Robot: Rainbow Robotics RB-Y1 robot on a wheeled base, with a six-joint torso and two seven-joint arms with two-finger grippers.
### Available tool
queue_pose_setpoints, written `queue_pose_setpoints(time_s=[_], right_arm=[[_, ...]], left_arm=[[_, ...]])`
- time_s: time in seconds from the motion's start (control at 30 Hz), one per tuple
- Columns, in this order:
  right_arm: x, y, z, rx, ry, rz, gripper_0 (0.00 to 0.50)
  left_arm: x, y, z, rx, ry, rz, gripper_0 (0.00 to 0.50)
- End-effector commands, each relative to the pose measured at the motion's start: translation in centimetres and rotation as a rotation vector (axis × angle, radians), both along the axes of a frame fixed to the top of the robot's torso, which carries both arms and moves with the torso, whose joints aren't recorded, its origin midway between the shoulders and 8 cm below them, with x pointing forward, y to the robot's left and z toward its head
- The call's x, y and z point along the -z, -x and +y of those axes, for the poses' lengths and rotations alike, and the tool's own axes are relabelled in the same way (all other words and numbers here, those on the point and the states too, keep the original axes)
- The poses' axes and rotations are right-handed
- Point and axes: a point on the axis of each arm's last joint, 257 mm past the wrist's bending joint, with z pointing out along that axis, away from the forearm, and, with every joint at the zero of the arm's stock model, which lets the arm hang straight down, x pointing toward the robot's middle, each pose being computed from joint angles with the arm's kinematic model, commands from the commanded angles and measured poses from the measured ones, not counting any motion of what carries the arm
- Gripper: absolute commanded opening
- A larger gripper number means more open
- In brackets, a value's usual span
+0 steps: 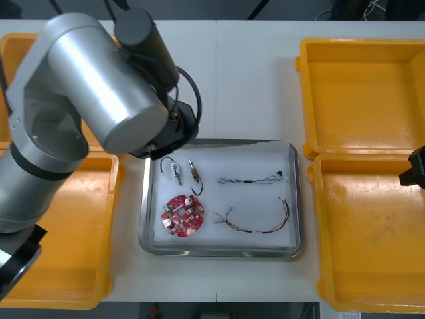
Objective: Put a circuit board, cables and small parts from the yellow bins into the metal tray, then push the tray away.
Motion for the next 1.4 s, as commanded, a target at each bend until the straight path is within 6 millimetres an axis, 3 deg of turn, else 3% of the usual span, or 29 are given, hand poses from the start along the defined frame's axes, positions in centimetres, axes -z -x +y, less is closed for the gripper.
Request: queue_pose_setpoints(time_s=[0.03, 0.43, 0.6, 0.83, 1.1, 1.23, 1.4], right_arm=[[0.1, 0.7, -0.5, 0.014, 0.013, 0.007, 0.5], [-0.3, -0.8, 5.0, -0.211, 0.071, 0.005, 0.5], [-0.5, -1.0, 8.3, -0.356, 0.12, 0.008, 0.5], [0.3, -0.2, 12.7, -0.573, 0.196, 0.051, 0.5], [1.4, 0.7, 18.3, -0.761, 0.21, 0.07, 0.5], [2.0, 1.1, 20.3, -0.828, 0.214, 0.088, 0.5], [3.7, 1.5, 24.3, -0.964, 0.28, 0.106, 0.5]], left_arm=[[-4.3, -1.2, 4.3, 0.022, -0.058, -0.077, 0.384], [-6.2, 0.0, 15.0, 0.071, -0.23, 0.016, 0.436], [-5.1, 2.2, 20.1, 0.069, -0.263, 0.098, 0.456], [-3.1, 4.7, 25.3, 0.079, -0.305, 0.156, 0.47], [-1.2, 4.9, 28.6, 0.078, -0.331, 0.133, 0.486], [-0.2, 4.6, 29.0, 0.077, -0.33, 0.115, 0.5], [1.7, 4.2, 29.0, 0.097, -0.315, 0.08, 0.5]])
